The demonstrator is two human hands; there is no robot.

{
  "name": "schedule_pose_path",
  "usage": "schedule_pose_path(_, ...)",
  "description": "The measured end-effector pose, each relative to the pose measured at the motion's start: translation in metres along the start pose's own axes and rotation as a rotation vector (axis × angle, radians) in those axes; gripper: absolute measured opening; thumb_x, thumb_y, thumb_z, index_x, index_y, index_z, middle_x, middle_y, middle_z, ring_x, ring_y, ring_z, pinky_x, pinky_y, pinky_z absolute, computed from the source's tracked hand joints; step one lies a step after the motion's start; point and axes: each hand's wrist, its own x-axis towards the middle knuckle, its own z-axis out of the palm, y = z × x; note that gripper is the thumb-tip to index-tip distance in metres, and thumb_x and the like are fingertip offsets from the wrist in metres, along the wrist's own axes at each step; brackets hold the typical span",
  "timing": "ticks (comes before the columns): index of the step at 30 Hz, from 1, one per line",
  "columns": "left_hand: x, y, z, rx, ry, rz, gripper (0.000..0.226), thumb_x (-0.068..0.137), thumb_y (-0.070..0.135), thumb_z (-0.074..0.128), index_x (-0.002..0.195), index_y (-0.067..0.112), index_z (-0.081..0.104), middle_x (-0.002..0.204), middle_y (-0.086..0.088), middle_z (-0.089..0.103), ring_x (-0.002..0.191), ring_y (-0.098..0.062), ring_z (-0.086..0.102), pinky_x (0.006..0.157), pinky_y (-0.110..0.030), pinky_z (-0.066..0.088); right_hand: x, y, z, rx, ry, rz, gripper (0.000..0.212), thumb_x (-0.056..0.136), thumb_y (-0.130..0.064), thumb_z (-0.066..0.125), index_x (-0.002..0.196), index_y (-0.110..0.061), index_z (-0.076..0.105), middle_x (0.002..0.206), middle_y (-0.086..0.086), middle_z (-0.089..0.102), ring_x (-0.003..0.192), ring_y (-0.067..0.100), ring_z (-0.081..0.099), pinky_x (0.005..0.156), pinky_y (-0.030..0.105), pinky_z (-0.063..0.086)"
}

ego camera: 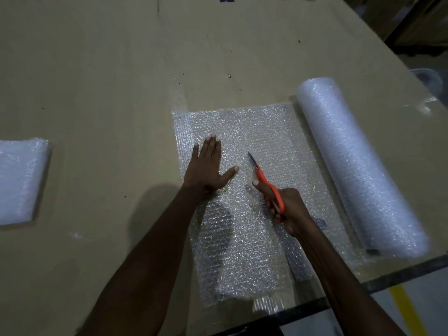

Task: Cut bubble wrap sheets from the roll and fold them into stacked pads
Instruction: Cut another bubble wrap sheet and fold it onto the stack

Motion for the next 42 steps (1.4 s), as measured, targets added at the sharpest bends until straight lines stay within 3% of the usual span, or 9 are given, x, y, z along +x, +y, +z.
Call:
schedule_pose_path(9, 0.0, 0.0, 0.001, 0.009, -0.009, -0.012, 0.102, 0.09, 0.08, 0.014, 0.158, 0.006, -0.004, 0.166, -0.013, -0.012, 0.153, -0.023, -0.012, 0.123, -0.048, -0.009, 0.002, -0.009, 0.007, 0.035, 0.001, -0.008, 0.043, 0.076, -0.031, 0.089, 0.058, -0.004, 0.061, 0.047, 0.008, 0.049, 0.03, 0.011, 0.037, 0.032, 0.017, 0.027)
schedule_pose_path(14, 0.0, -0.001, 0.002, 0.005, -0.008, -0.012, 0.103, 0.09, 0.081, 0.013, 0.158, 0.006, -0.004, 0.166, -0.013, -0.013, 0.153, -0.023, -0.012, 0.123, -0.048, -0.008, 0.009, -0.015, 0.012, 0.039, 0.006, 0.001, 0.047, 0.073, -0.042, 0.09, 0.067, -0.002, 0.066, 0.051, 0.01, 0.05, 0.033, 0.013, 0.038, 0.035, 0.018, 0.027)
schedule_pose_path(29, 0.0, -0.002, 0.002, -0.002, -0.012, -0.001, 0.103, 0.09, 0.08, 0.016, 0.158, 0.005, -0.003, 0.166, -0.012, -0.013, 0.153, -0.023, -0.012, 0.123, -0.049, -0.007, 0.024, -0.019, 0.016, 0.019, -0.006, -0.016, 0.046, 0.071, -0.039, 0.091, 0.061, -0.004, 0.063, 0.053, 0.012, 0.05, 0.034, 0.015, 0.036, 0.035, 0.019, 0.026)
schedule_pose_path(35, -0.001, -0.002, 0.005, 0.008, 0.029, 0.006, 0.105, 0.088, 0.081, 0.013, 0.158, 0.003, 0.006, 0.167, -0.014, -0.004, 0.154, -0.025, -0.004, 0.124, -0.05, -0.003, 0.026, -0.025, 0.019, 0.006, -0.003, -0.001, 0.049, 0.07, -0.046, 0.091, 0.063, -0.005, 0.064, 0.051, 0.009, 0.051, 0.036, 0.014, 0.038, 0.037, 0.019, 0.027)
schedule_pose_path(42, -0.002, -0.003, 0.007, 0.017, 0.062, 0.028, 0.104, 0.09, 0.079, 0.015, 0.157, -0.001, 0.014, 0.166, -0.018, 0.005, 0.154, -0.029, 0.004, 0.123, -0.053, 0.005, 0.031, -0.026, 0.021, 0.019, 0.001, -0.01, 0.047, 0.07, -0.038, 0.092, 0.055, -0.007, 0.06, 0.05, 0.011, 0.049, 0.035, 0.015, 0.036, 0.035, 0.018, 0.027)
